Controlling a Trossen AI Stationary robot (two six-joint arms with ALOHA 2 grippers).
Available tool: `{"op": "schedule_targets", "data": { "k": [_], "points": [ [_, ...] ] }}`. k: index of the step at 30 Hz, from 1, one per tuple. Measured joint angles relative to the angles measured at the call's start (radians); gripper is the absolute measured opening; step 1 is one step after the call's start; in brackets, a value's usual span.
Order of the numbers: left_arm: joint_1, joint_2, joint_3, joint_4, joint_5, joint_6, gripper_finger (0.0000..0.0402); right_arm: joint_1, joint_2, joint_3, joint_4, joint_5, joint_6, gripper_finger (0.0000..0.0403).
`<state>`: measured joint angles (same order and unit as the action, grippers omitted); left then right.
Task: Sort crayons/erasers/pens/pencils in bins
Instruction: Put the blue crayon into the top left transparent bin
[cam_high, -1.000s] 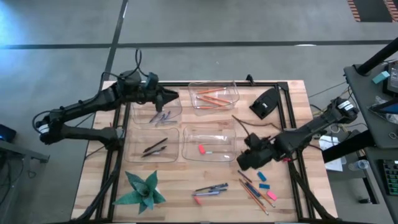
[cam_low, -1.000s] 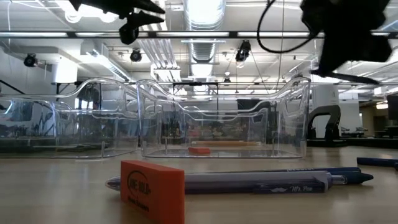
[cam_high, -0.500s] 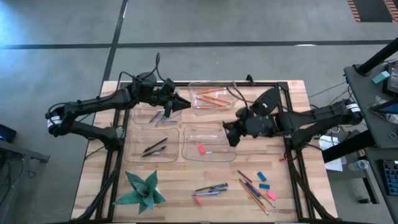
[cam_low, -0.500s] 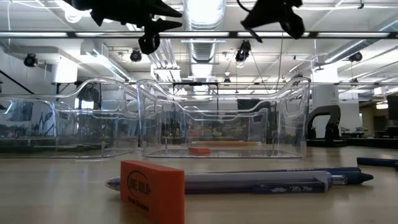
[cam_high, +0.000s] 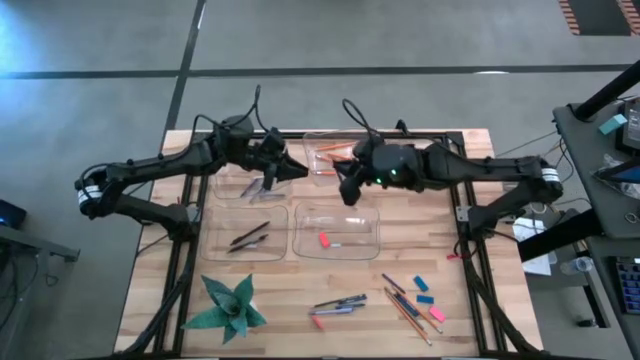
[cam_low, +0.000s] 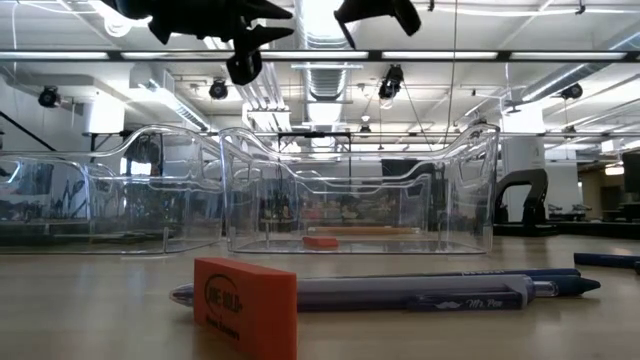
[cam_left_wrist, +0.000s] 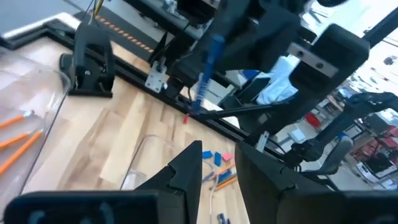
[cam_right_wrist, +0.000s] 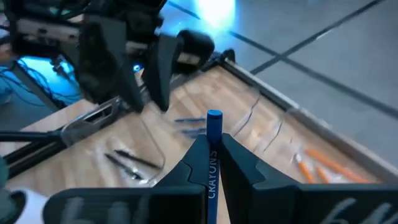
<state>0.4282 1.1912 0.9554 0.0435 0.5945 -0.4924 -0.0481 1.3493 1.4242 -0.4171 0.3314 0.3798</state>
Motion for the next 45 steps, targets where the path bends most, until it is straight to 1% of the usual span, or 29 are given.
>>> {"op": "schedule_targets", "data": {
  "k": [4, 7, 10, 14, 18, 21, 25, 37, 41, 45],
  "points": [
    [0.002, -0.007, 0.007, 0.006, 0.005, 0.005, 0.0094, -0.040, 0.039, 0.084, -0.030, -0.025, -0.039, 0.0013],
    [0.004, -0.009, 0.006, 0.001, 0.006, 0.053, 0.0115, -0.064, 0.064, 0.129, -0.026, -0.030, -0.040, 0.0013],
    [0.004, -0.009, 0.008, 0.001, 0.004, 0.091, 0.0140, -0.080, 0.099, 0.160, -0.005, -0.070, -0.040, 0.0013],
    [0.015, -0.010, 0.013, 0.002, -0.038, 0.139, 0.0168, -0.084, 0.154, 0.201, 0.008, -0.081, -0.043, 0.0013],
    [0.039, -0.010, 0.013, 0.001, -0.081, 0.143, 0.0179, -0.084, 0.212, 0.255, 0.007, -0.081, -0.044, 0.0013],
    [0.057, -0.010, 0.006, 0.000, -0.084, 0.148, 0.0180, -0.083, 0.249, 0.295, 0.003, -0.081, -0.044, 0.0013],
    [0.061, -0.010, 0.004, 0.003, -0.086, 0.191, 0.0180, -0.083, 0.290, 0.338, 0.005, -0.081, -0.042, 0.0013],
    [0.061, -0.010, 0.006, 0.003, -0.084, 0.230, 0.0180, -0.081, 0.323, 0.365, 0.006, -0.081, -0.031, 0.0013],
    [0.062, -0.010, 0.007, 0.014, -0.084, 0.229, 0.0164, -0.081, 0.323, 0.365, 0.008, -0.081, -0.031, 0.0013],
    [0.062, 0.000, 0.003, 0.090, -0.080, 0.195, 0.0134, -0.081, 0.323, 0.365, 0.009, -0.078, -0.038, 0.0013]
  ]
}}
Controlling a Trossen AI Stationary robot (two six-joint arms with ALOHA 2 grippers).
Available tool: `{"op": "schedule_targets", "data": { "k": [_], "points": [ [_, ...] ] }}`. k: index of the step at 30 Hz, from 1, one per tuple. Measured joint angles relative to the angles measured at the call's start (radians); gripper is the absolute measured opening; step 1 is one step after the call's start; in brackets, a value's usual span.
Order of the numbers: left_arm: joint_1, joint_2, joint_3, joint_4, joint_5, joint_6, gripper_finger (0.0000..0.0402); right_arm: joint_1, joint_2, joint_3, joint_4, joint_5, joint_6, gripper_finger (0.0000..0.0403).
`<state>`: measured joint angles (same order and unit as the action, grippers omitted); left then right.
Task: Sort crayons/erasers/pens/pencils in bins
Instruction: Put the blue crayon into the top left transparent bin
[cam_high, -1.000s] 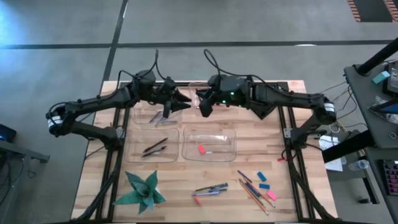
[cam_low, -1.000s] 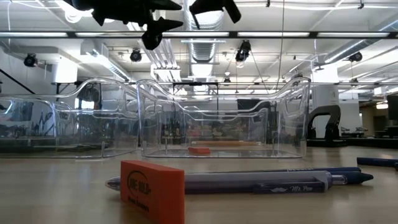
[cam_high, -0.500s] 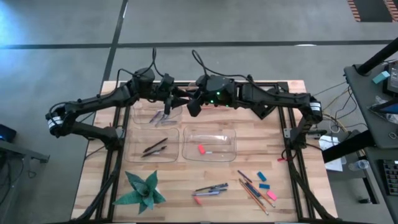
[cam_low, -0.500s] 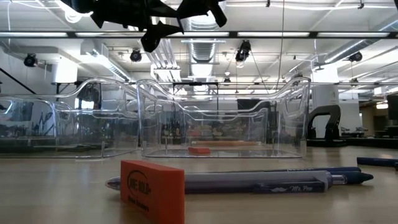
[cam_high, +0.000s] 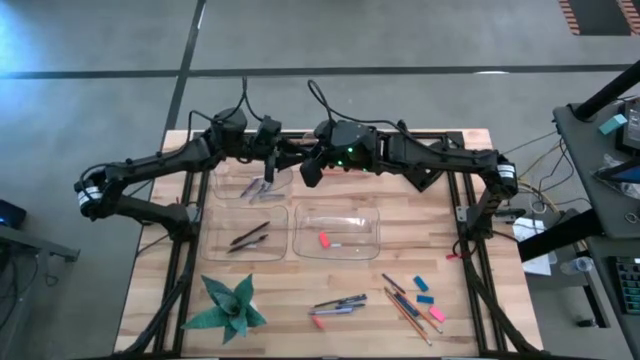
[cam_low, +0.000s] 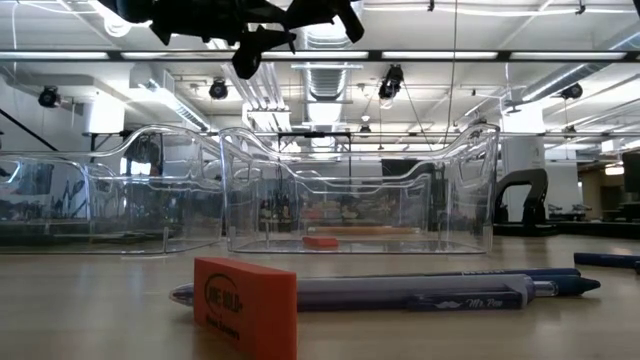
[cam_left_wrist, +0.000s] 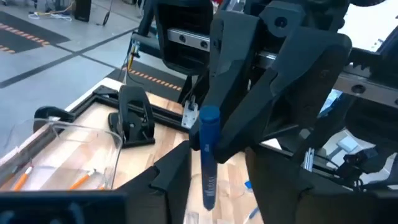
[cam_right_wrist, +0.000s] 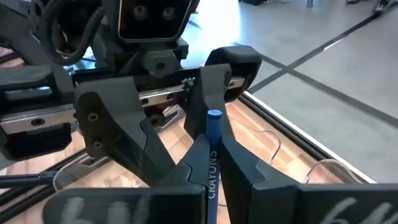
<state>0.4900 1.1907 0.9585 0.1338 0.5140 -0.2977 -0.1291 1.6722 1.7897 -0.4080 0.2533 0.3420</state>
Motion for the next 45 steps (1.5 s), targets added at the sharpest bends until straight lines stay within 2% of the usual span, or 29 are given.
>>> {"op": "schedule_targets", "data": {
  "k": [14, 22, 25, 31, 33, 36, 42, 45],
  "points": [
    [0.002, 0.000, -0.001, 0.013, -0.007, -0.011, 0.0022, -0.002, -0.001, 0.004, 0.002, -0.006, -0.048, 0.0013],
    [0.002, 0.000, -0.001, 0.014, -0.005, -0.036, 0.0012, -0.003, -0.002, 0.004, 0.001, -0.021, -0.072, 0.0015],
    [0.002, 0.000, -0.001, 0.013, 0.002, -0.039, 0.0012, -0.003, -0.002, 0.004, -0.002, -0.026, -0.074, 0.0035],
    [0.001, 0.000, -0.002, -0.018, 0.009, -0.040, 0.0012, -0.003, -0.006, 0.003, -0.034, -0.025, -0.075, 0.0103],
    [-0.001, 0.001, -0.002, -0.040, 0.011, -0.040, 0.0012, -0.003, -0.016, 0.003, -0.080, -0.030, -0.069, 0.0122],
    [0.003, 0.000, -0.004, -0.099, 0.004, -0.026, 0.0015, -0.002, -0.054, 0.000, -0.246, -0.034, -0.031, 0.0143],
    [0.035, 0.000, -0.015, -0.287, -0.010, 0.067, 0.0026, 0.015, -0.119, 0.002, -0.585, -0.025, 0.118, 0.0156],
    [0.067, 0.000, -0.015, -0.438, -0.122, 0.151, 0.0019, 0.045, -0.124, 0.002, -0.770, -0.027, 0.216, 0.0152]
  ]
}}
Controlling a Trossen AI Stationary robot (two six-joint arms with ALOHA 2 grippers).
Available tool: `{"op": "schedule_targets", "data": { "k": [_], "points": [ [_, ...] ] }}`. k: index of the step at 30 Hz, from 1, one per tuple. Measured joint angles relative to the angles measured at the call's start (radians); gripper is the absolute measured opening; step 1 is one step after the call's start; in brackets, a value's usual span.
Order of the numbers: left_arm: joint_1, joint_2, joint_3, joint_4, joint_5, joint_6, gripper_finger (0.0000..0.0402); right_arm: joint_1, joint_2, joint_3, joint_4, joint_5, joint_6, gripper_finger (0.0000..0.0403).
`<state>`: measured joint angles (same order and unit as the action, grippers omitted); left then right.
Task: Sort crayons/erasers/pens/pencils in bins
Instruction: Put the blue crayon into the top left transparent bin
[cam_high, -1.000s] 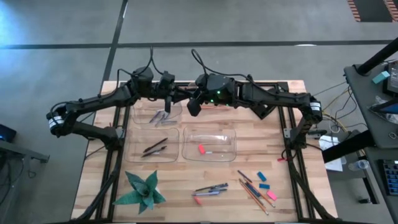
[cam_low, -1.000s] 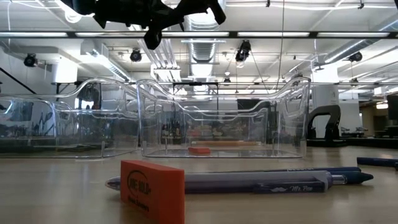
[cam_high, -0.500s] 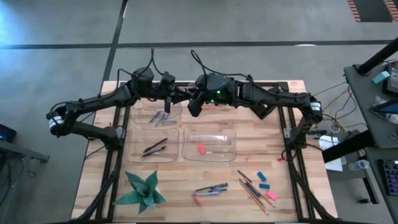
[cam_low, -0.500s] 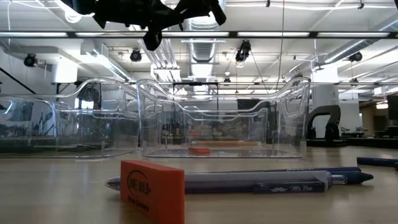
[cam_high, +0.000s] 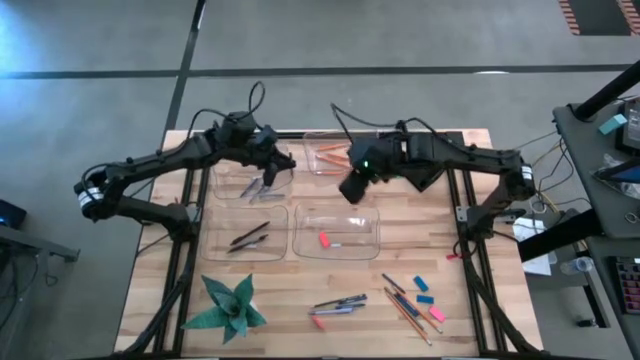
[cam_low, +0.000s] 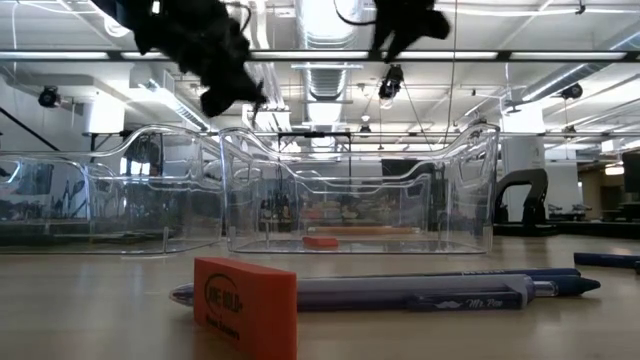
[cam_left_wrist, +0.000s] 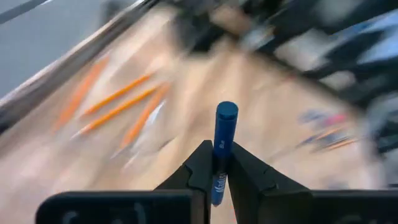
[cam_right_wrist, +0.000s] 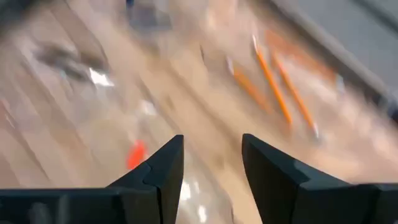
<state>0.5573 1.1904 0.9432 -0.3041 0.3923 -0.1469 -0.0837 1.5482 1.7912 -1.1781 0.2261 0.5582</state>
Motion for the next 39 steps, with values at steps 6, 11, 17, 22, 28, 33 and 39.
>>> {"op": "schedule_targets", "data": {
  "k": [6, 11, 17, 22, 28, 33, 39],
  "points": [
    [0.069, 0.013, -0.021, -0.283, -0.280, 0.109, 0.0017, 0.081, 0.015, -0.023, -0.292, 0.002, 0.217, 0.0140],
    [0.103, 0.039, -0.105, -0.307, -0.319, 0.110, 0.0017, 0.156, 0.024, -0.084, -0.356, -0.005, 0.385, 0.0133],
    [0.107, 0.085, -0.175, -0.303, -0.354, 0.103, 0.0017, 0.234, 0.024, -0.187, -0.349, -0.140, 0.543, 0.0132],
    [0.107, 0.121, -0.178, -0.298, -0.410, 0.106, 0.0017, 0.284, 0.024, -0.292, -0.346, -0.217, 0.693, 0.0127],
    [0.107, 0.152, -0.178, -0.294, -0.420, 0.107, 0.0023, 0.344, 0.024, -0.444, -0.238, -0.358, 0.818, 0.0123],
    [0.107, 0.164, -0.178, -0.295, -0.420, 0.106, 0.0028, 0.388, 0.024, -0.571, -0.126, -0.456, 0.866, 0.0121],
    [0.106, 0.161, -0.176, -0.298, -0.420, 0.101, 0.0030, 0.425, 0.024, -0.653, 0.015, -0.498, 0.916, 0.0125]
  ]
}}
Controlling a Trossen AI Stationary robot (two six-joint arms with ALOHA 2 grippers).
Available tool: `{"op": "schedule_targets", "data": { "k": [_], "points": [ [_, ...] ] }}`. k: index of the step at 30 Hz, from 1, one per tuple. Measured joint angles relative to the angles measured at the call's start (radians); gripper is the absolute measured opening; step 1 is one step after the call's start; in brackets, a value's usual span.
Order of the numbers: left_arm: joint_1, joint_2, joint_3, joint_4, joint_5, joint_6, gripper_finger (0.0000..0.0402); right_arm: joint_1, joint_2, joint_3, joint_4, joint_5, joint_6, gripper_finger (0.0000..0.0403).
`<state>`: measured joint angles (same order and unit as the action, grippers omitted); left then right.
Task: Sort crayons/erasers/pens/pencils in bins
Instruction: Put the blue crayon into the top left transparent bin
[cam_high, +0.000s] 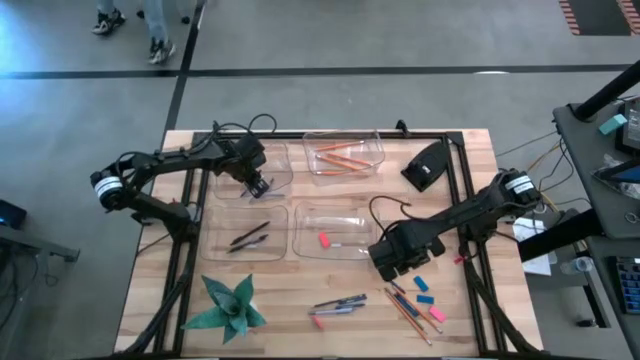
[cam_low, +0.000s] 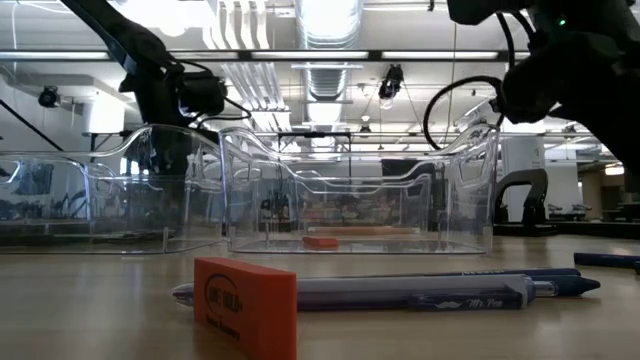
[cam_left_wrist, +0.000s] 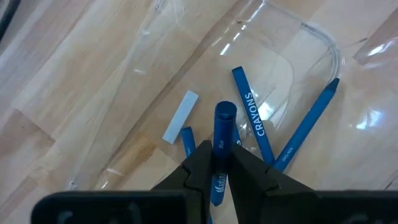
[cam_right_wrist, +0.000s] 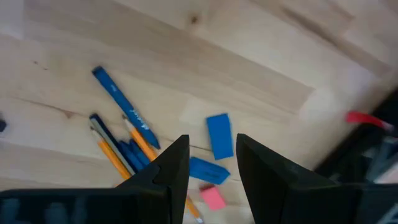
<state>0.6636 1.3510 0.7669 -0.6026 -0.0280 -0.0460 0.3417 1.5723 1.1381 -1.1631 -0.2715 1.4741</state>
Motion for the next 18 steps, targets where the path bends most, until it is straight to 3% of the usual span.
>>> {"op": "schedule_targets", "data": {
  "k": [6, 18],
  "points": [
    [0.000, -0.001, 0.001, -0.010, 0.000, -0.001, 0.0031, 0.028, 0.000, -0.048, 0.096, -0.044, 0.057, 0.0145],
    [0.000, -0.003, 0.011, -0.015, 0.000, 0.000, 0.0032, 0.096, 0.000, -0.059, 0.104, -0.122, 0.114, 0.0166]
  ]
}}
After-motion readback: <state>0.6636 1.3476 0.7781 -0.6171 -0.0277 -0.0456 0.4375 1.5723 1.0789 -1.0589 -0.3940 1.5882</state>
